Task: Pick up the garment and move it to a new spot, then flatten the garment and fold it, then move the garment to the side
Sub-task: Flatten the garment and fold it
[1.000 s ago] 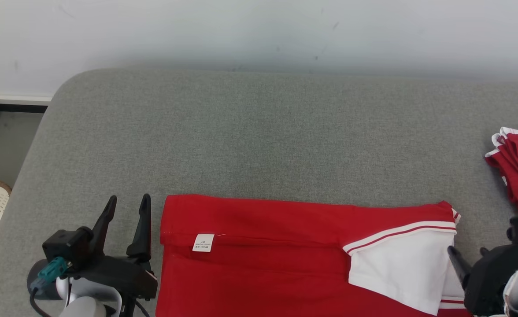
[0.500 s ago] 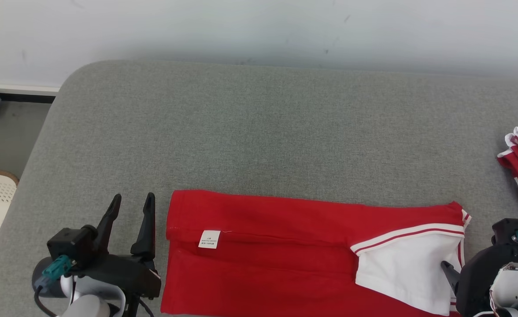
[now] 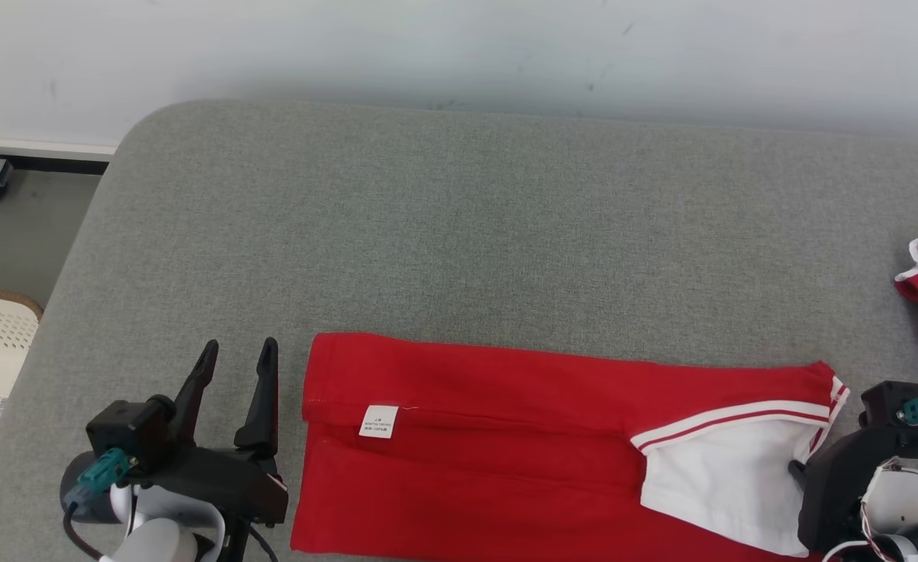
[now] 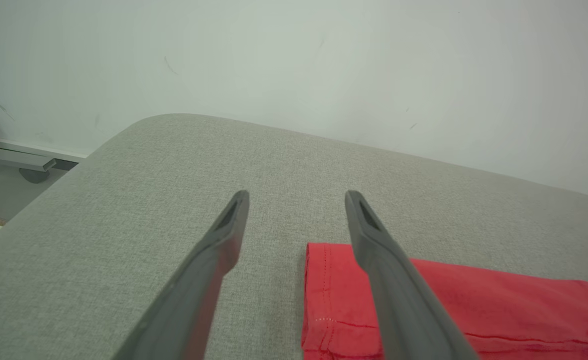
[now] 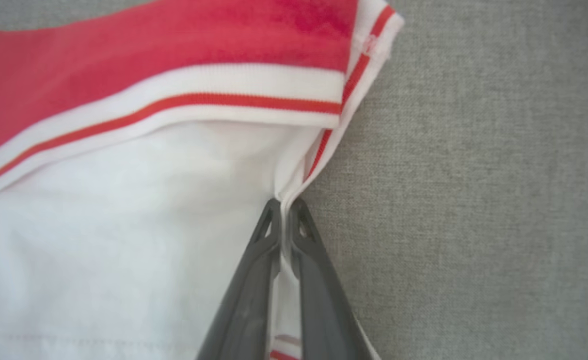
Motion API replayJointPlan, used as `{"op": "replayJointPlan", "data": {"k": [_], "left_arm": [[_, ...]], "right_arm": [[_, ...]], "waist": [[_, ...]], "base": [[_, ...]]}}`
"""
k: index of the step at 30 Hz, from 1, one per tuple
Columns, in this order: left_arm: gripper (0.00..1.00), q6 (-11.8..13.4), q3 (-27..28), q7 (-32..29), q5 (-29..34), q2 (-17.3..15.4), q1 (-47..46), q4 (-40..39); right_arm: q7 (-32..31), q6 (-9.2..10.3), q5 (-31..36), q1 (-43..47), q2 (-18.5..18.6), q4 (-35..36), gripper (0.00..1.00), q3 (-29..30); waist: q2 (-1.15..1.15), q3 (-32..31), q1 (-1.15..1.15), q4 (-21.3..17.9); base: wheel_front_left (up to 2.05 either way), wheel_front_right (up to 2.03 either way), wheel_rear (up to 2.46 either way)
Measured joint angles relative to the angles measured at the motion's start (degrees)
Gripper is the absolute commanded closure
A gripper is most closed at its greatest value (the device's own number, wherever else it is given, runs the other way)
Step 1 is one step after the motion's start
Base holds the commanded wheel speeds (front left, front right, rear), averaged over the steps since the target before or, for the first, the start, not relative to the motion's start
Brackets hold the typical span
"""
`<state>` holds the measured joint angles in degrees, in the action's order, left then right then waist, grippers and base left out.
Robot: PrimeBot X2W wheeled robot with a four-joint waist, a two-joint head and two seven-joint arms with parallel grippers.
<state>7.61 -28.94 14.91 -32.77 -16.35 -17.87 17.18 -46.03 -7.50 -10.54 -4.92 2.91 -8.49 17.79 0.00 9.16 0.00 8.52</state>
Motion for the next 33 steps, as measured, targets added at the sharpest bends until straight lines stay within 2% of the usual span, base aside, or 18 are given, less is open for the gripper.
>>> {"op": "replayJointPlan", "data": {"k": [12,23,33], "left_arm": [[0.00,-0.1,0.1,0.0,0.0,-0.3,0.0,0.0],[0.00,0.0,0.0,0.0,0.0,-0.8,0.0,-0.5],[0.00,0.0,0.1,0.0,-0.1,-1.0,-0.2,-1.1]], "right_arm": [[0.1,-0.05,0.8,-0.1,-0.2,2.2,1.00,1.5],[-5.0,-0.05,4.1,1.6,-0.2,14.3,1.00,7.6],[-12.3,-0.05,6.2,4.1,-0.1,26.9,1.00,15.5]], "waist": [[0.00,-0.1,0.00,-0.6],[0.00,0.6,0.00,-1.2],[0.00,1.7,-0.01,-1.7]], "base": [[0.00,0.00,0.00],[0.00,0.00,0.00],[0.00,0.00,0.00]]}}
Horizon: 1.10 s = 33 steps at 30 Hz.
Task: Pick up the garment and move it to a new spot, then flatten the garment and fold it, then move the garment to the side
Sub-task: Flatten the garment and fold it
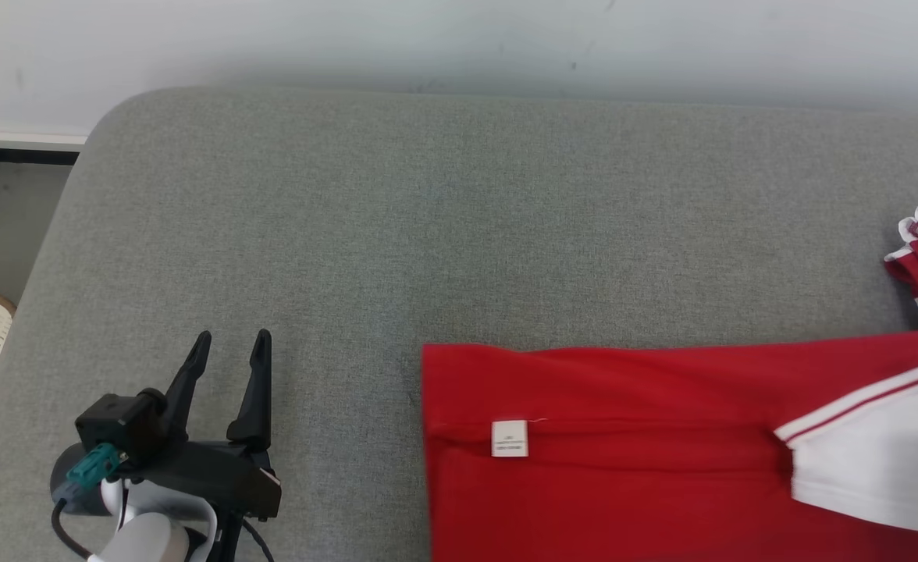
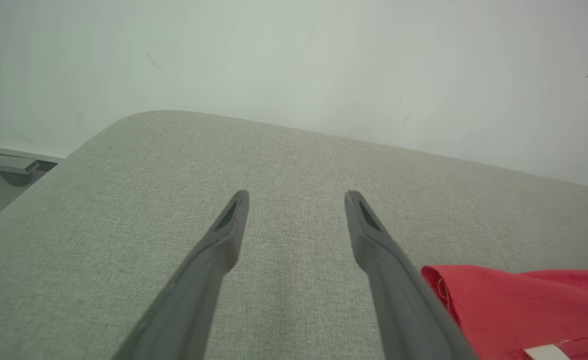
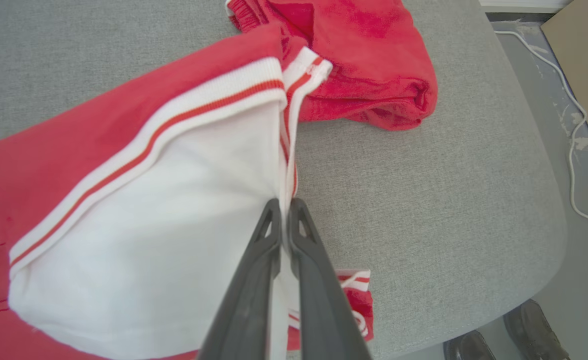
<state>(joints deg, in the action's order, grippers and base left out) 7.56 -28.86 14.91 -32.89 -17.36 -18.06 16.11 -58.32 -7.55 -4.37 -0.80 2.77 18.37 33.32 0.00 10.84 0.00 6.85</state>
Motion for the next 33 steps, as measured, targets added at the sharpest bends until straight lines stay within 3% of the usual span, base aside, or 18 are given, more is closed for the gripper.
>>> {"op": "replayJointPlan", "data": {"k": [9,16,23,33], "left_arm": [[0.00,-0.5,0.1,0.0,0.1,0.3,-0.5,-0.2],[0.00,-1.0,0.3,0.0,0.2,0.7,-0.8,0.1],[0.00,-1.1,0.4,0.0,0.4,1.1,-0.8,0.5],[0.00,-1.6,0.0,0.0,0.5,1.8,-1.0,1.3]], "right_arm": [[-1.2,0.00,4.3,0.4,2.4,3.7,1.00,5.4],[-1.0,0.00,6.1,0.1,3.1,5.0,1.00,5.6],[-2.2,0.01,4.5,0.3,1.6,5.6,1.00,-0.5],[-3.7,0.01,2.6,1.3,0.4,3.8,1.00,-15.4]], "waist": [[0.00,0.5,0.00,0.0],[0.00,0.4,0.00,0.4],[0.00,0.3,0.00,0.7],[0.00,-0.1,0.00,1.1]], "base": [[0.00,0.00,0.00],[0.00,0.00,0.00],[0.00,0.00,0.00],[0.00,0.00,0.00]]}}
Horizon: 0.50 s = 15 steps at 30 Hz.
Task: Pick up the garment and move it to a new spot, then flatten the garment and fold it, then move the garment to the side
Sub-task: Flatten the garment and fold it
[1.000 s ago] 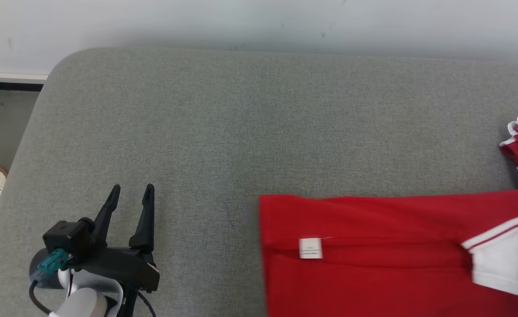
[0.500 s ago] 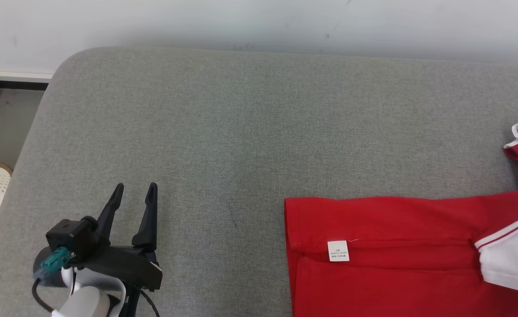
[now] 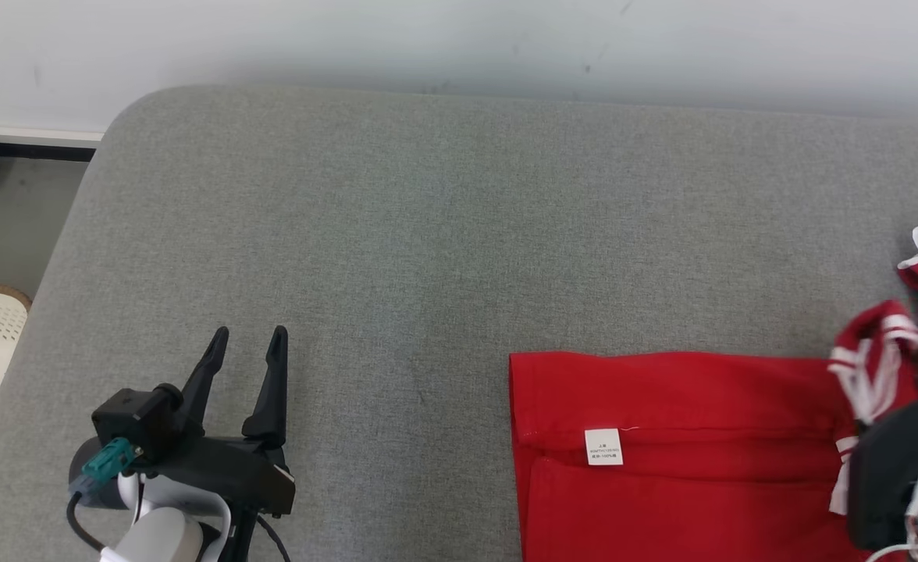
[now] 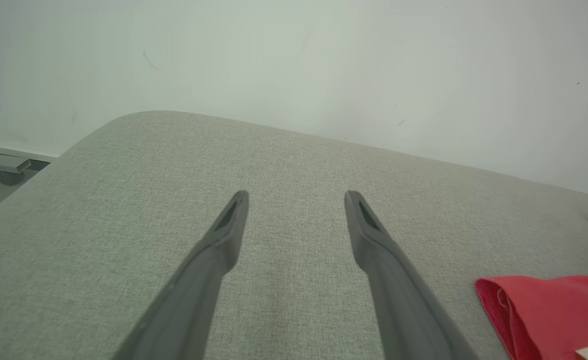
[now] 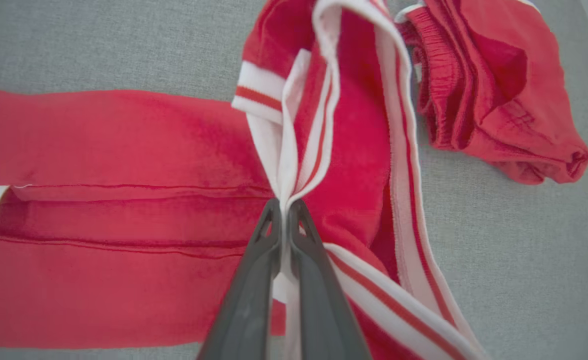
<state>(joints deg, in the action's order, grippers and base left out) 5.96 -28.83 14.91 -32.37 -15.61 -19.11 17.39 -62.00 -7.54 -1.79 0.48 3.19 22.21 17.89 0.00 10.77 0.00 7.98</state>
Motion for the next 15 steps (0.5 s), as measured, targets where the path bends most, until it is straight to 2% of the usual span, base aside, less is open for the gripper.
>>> {"op": "replayJointPlan", "data": {"k": [15], "left_arm": [[0.00,-0.5,-0.3,0.0,0.2,0.4,-0.1,0.5]], "right_arm": [[3.0,0.00,-2.2,-3.9,-0.3,-8.9,1.00,-16.7]], "waist": [[0.00,-0.6,0.00,0.8]], "base": [[0.00,0.00,0.00]]}}
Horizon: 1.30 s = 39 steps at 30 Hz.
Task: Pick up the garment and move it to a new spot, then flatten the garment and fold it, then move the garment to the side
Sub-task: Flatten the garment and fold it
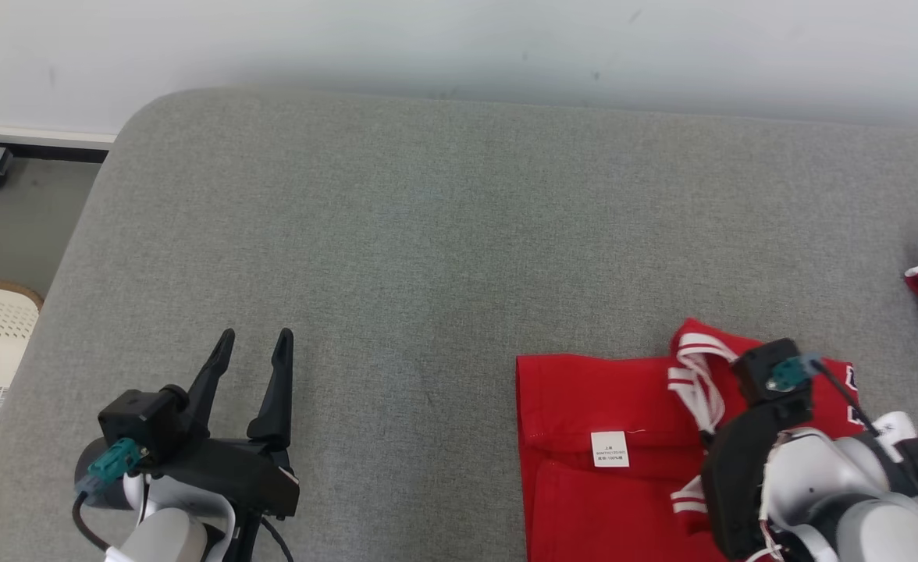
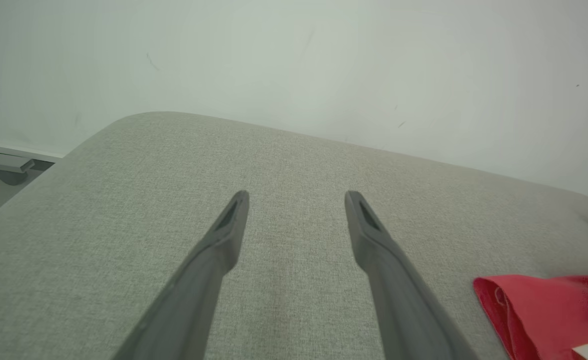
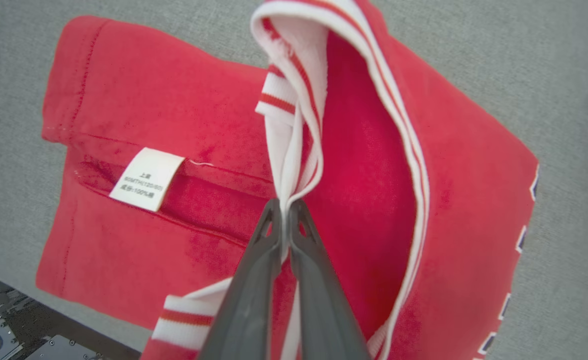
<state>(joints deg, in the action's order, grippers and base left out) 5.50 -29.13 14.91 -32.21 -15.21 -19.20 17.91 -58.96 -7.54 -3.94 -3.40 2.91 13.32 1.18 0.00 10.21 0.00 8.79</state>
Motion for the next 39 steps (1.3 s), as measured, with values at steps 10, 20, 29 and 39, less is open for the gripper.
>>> {"op": "replayJointPlan", "data": {"k": [10,20,29,39], "left_arm": [[0.00,-0.3,-0.4,0.0,0.5,0.4,-0.1,0.3],[0.00,-0.4,-0.1,0.0,0.6,0.6,-0.1,0.4],[0.00,-0.5,0.2,0.0,1.0,0.7,-0.1,0.4],[0.00,-0.5,0.3,0.0,1.2,0.9,-0.1,0.4]], "right_arm": [[1.5,0.00,-1.1,-2.2,0.0,-4.6,1.00,-7.7],[2.4,0.00,-2.5,-3.4,0.0,-5.7,1.00,-12.5],[3.0,0.00,-3.4,-3.7,0.0,-6.4,1.00,-14.6],[5.5,0.00,-6.1,-5.2,0.0,-7.4,0.00,-15.4]], "waist": [[0.00,-0.1,0.00,1.2],[0.00,-0.1,0.00,1.6],[0.00,0.3,0.00,1.6],[0.00,0.3,0.00,1.8]], "base": [[0.00,0.00,0.00],[0.00,0.00,0.00],[0.00,0.00,0.00],[0.00,0.00,0.00]]}}
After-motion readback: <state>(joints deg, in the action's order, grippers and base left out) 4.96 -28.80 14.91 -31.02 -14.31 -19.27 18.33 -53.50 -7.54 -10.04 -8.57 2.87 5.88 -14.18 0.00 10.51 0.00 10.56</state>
